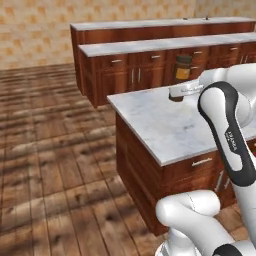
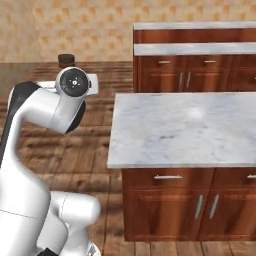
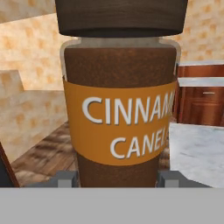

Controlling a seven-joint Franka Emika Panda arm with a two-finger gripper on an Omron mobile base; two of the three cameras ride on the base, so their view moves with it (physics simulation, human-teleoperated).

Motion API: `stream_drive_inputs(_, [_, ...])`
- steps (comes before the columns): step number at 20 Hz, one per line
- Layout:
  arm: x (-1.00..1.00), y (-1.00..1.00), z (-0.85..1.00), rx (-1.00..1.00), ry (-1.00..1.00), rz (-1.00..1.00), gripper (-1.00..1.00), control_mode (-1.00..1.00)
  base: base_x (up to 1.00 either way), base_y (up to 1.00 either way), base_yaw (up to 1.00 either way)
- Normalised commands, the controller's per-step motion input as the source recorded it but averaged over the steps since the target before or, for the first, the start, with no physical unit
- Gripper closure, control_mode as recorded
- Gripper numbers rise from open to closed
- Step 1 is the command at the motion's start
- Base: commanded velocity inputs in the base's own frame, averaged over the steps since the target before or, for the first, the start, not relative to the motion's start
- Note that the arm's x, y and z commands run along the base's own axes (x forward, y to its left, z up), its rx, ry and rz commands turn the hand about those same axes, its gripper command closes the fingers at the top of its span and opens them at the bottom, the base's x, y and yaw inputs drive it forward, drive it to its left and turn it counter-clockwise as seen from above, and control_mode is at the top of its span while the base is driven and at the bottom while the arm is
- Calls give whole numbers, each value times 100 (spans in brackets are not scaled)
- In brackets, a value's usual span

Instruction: Take the cinnamon bottle from the cabinet and place it on the dining table, next to the plate with the cupcake. Then take the chocolate from the dining counter and place it on the cupcake plate.

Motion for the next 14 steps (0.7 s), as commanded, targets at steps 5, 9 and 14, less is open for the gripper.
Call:
stream_drive_inputs(5, [0, 0, 0, 0, 0, 0, 100, 100, 66, 77, 0])
stream_drive_inputs(9, [0, 0, 0, 0, 0, 0, 100, 100, 65, 80, 0])
stream_drive_inputs(14, [0, 0, 0, 0, 0, 0, 100, 100, 64, 80, 0])
